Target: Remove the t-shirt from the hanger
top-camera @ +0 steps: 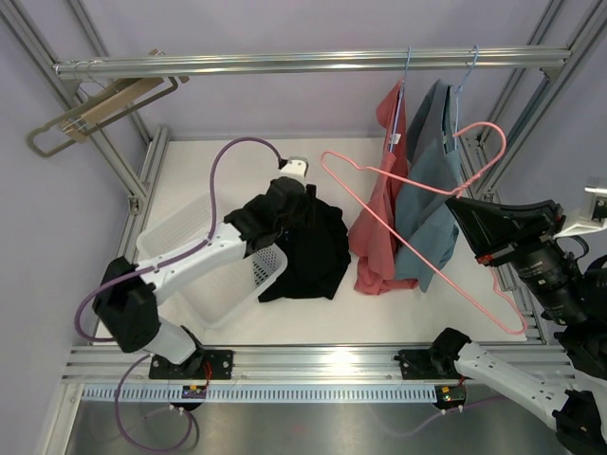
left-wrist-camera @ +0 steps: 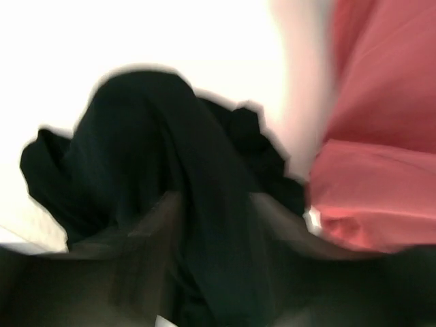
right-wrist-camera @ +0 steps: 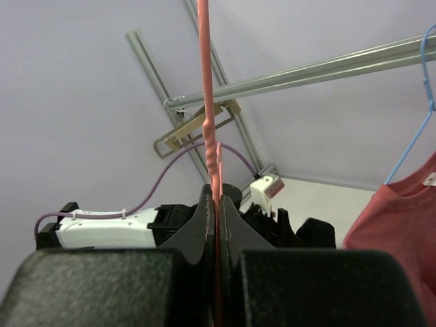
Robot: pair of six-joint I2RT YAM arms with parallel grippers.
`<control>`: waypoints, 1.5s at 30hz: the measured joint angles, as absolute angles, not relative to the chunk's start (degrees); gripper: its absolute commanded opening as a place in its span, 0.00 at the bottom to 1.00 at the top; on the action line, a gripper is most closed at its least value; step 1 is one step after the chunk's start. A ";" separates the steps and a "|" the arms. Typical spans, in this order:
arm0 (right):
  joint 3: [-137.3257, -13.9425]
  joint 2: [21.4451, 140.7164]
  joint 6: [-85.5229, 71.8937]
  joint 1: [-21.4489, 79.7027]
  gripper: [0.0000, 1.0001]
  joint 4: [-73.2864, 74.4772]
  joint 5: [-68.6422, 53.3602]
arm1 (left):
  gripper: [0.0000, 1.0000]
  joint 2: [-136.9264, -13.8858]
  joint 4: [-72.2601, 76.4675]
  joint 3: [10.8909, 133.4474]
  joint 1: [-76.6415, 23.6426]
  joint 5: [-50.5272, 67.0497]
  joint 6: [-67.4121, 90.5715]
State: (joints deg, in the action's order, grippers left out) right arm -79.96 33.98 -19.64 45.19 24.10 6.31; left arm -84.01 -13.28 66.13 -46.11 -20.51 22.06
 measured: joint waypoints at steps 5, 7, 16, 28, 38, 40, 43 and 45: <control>-78.96 30.70 -18.87 45.15 0.00 26.17 9.08 | 0.96 -93.95 -22.35 72.75 -44.03 -17.45 24.23; -78.32 29.95 -18.65 45.12 0.00 26.89 9.65 | 0.99 -98.21 -25.61 76.77 -43.97 -16.16 24.14; -78.06 30.55 -18.59 45.10 0.00 28.77 8.34 | 0.99 -114.28 -35.35 88.05 -43.31 -13.85 23.79; -78.13 31.94 -19.38 45.10 0.00 28.12 4.47 | 0.00 -119.42 -37.28 91.05 -43.70 -13.96 23.66; -79.26 31.16 -19.90 45.10 0.00 28.10 3.36 | 0.00 -103.68 -36.64 92.42 -43.16 -11.68 22.94; -79.29 30.94 -20.12 45.10 0.00 27.92 3.33 | 0.00 -97.60 -36.56 96.03 -42.87 -11.55 22.35; -79.29 30.89 -20.45 45.10 0.00 27.27 3.22 | 0.00 -89.23 -36.07 104.09 -41.82 -11.57 21.06; -79.50 31.00 -20.62 45.10 0.00 27.24 2.85 | 0.00 -85.17 -36.05 109.97 -40.66 -12.23 20.01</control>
